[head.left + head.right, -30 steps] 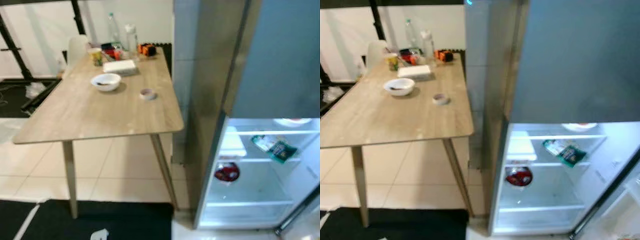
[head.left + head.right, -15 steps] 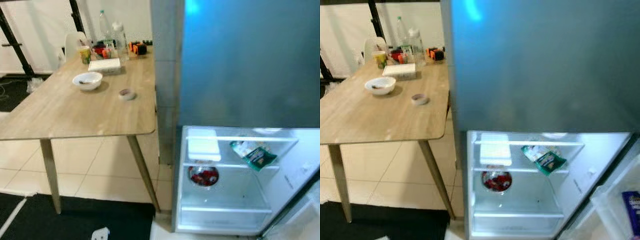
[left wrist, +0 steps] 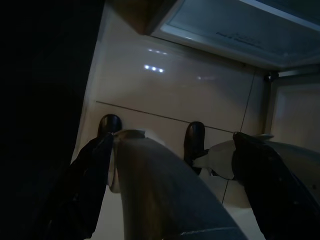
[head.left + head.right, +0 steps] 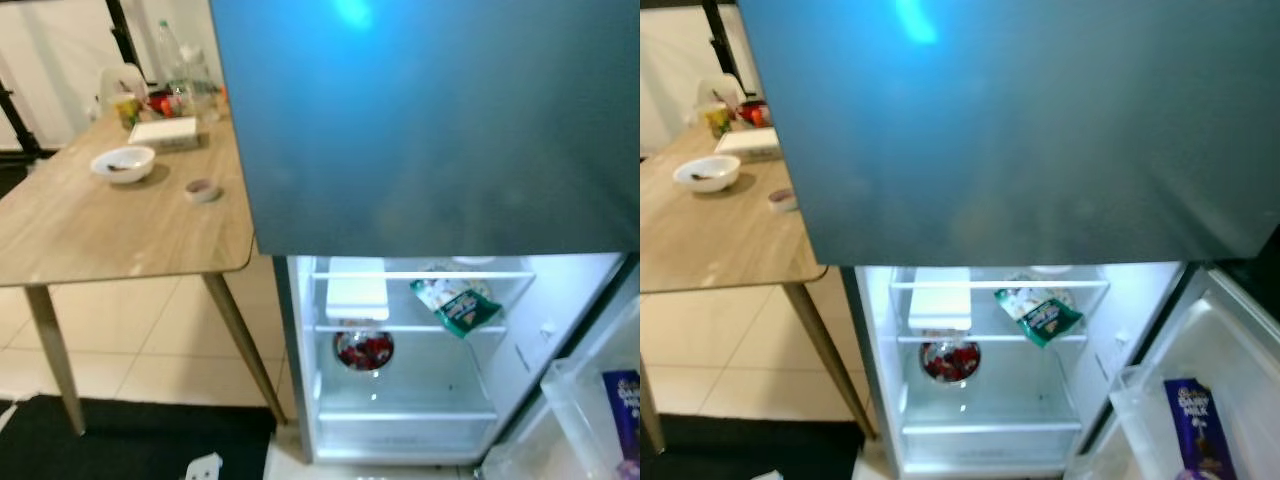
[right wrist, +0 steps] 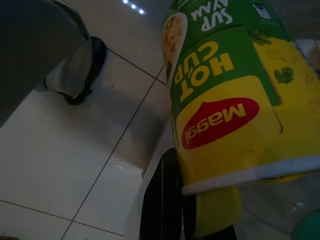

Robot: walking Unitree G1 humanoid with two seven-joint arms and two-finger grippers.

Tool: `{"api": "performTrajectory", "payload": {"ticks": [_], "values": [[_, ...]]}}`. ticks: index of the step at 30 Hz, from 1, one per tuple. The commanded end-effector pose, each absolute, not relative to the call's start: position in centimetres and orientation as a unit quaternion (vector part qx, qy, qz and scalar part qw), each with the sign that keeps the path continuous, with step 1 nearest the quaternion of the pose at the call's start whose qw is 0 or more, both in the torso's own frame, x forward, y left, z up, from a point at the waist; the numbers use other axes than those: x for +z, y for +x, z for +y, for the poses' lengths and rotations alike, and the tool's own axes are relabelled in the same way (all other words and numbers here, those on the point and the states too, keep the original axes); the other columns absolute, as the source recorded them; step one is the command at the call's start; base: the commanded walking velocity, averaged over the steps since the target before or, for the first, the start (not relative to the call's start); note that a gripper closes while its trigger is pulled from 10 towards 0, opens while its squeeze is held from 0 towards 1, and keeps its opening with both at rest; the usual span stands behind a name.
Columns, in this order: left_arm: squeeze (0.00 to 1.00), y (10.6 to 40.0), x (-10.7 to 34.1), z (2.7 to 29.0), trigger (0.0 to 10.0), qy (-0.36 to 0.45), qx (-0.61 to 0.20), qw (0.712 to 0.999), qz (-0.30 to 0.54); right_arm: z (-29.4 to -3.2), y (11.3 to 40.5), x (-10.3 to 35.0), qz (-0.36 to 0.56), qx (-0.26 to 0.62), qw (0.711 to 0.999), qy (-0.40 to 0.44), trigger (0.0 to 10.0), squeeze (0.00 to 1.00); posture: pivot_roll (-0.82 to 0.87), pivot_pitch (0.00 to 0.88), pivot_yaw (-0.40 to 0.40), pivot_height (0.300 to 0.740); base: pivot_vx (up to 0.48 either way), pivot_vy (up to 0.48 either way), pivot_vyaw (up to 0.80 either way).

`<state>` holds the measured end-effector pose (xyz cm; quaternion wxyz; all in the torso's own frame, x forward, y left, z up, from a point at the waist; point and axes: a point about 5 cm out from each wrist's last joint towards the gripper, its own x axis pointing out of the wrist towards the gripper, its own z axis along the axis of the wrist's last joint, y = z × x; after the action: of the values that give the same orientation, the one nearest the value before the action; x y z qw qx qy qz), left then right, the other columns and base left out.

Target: Restocking fridge

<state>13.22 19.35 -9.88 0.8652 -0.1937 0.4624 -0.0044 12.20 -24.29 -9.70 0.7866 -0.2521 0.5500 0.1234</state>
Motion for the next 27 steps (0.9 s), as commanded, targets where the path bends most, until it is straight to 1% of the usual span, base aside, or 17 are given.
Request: {"api": "performTrajectory", "payload": {"ticks": [1, 5, 6, 7, 8, 10, 11, 13, 14, 17, 18, 20, 21, 23, 25, 27], "values": [[0.0, 13.1, -9.9, 19.5, 10.0, -0.188, -0.005, 0.866, 0.464, -23.7, 12.9, -9.6, 0.536, 0.132, 0.794, -0.255, 10.0, 0.0, -0.08, 0.0, -0.005, 0.74, 0.0, 0.0, 0.0], [0.0, 13.8, -9.7, 19.2, 10.0, -0.175, -0.017, 0.872, 0.456, -23.1, 15.4, -8.8, 0.496, 0.135, 0.819, -0.254, 10.0, 0.0, -0.08, 0.0, -0.005, 0.74, 0.0, 0.0, 0.0], [0.0, 13.8, -9.7, 19.2, 10.0, -0.175, -0.017, 0.872, 0.456, -23.1, 15.4, -8.8, 0.496, 0.135, 0.819, -0.254, 10.0, 0.0, -0.08, 0.0, -0.005, 0.74, 0.0, 0.0, 0.0], [0.0, 14.2, -9.5, 19.1, 10.0, -0.175, -0.019, 0.875, 0.451, -22.7, 16.6, -8.3, 0.477, 0.135, 0.831, -0.252, 10.0, 0.0, -0.08, 0.0, -0.005, 0.74, 0.0, 0.0, 0.0], [0.0, 14.2, -9.5, 19.1, 10.0, -0.175, -0.019, 0.875, 0.451, -22.7, 16.6, -8.3, 0.477, 0.135, 0.831, -0.252, 10.0, 0.0, -0.08, 0.0, -0.005, 0.74, 0.0, 0.0, 0.0], [0.0, 14.5, -9.4, 19.1, 10.0, -0.175, -0.02, 0.877, 0.446, -22.4, 17.9, -7.8, 0.459, 0.135, 0.841, -0.253, 10.0, 0.0, -0.08, 0.0, -0.005, 0.74, 0.0, 0.0, 0.0], [0.0, 14.5, -9.4, 19.1, 10.0, -0.175, -0.02, 0.877, 0.446, -22.4, 17.9, -7.8, 0.459, 0.135, 0.841, -0.253, 10.0, 0.0, -0.08, 0.0, -0.005, 0.74, 0.0, 0.0, 0.0], [0.0, 14.8, -9.4, 19.0, 10.0, -0.16, -0.028, 0.879, 0.449, -21.7, 19.4, -7.1, 0.431, 0.144, 0.85, -0.267, 10.0, 0.0, -0.08, 0.0, -0.005, 0.74, 0.0, 0.0, 0.0], [0.0, 14.8, -9.4, 19.0, 10.0, -0.16, -0.028, 0.879, 0.449, -21.7, 19.4, -7.1, 0.431, 0.144, 0.85, -0.267, 10.0, 0.0, -0.08, 0.0, -0.005, 0.74, 0.0, 0.0, 0.0], [0.0, 14.8, -9.4, 18.9, 10.0, -0.154, -0.03, 0.879, 0.451, -20.5, 21.2, -6.3, 0.393, 0.164, 0.859, -0.284, 10.0, 0.0, -0.08, 0.0, -0.005, 0.74, 0.0, 0.0, 0.0], [0.0, 14.8, -9.4, 18.9, 10.0, -0.154, -0.03, 0.879, 0.451, -20.5, 21.2, -6.3, 0.393, 0.164, 0.859, -0.284, 10.0, 0.0, -0.08, 0.0, -0.005, 0.74, 0.0, 0.0, 0.0], [0.0, 14.6, -9.4, 19.0, 10.0, -0.153, -0.024, 0.879, 0.451, -19.7, 22.5, -5.6, 0.365, 0.174, 0.867, -0.293, 10.0, 0.0, -0.07, 0.0, -0.003, 0.74, 0.0, 0.0, 0.0], [0.0, 14.6, -9.4, 19.0, 10.0, -0.153, -0.024, 0.879, 0.451, -19.7, 22.5, -5.6, 0.365, 0.174, 0.867, -0.293, 10.0, 0.0, -0.07, 0.0, -0.003, 0.74, 0.0, 0.0, 0.0], [0.0, 14.7, -9.4, 19.2, 10.0, -0.154, -0.014, 0.881, 0.446, -19.0, 23.7, -4.9, 0.344, 0.179, 0.869, -0.307, 10.0, 0.0, -0.07, 0.0, -0.002, 0.74, 0.0, 0.0, 0.0], [0.0, 14.7, -9.4, 19.2, 10.0, -0.154, -0.014, 0.881, 0.446, -19.0, 23.7, -4.9, 0.344, 0.179, 0.869, -0.307, 10.0, 0.0, -0.07, 0.0, -0.002, 0.74, 0.0, 0.0, 0.0], [0.0, 15.1, -9.2, 19.4, 10.0, -0.157, -0.008, 0.885, 0.439, -18.7, 24.3, -4.5, 0.336, 0.188, 0.863, -0.325, 10.0, 0.0, -0.07, 0.0, -0.002, 0.74, 0.0, 0.0, 0.0]]}}
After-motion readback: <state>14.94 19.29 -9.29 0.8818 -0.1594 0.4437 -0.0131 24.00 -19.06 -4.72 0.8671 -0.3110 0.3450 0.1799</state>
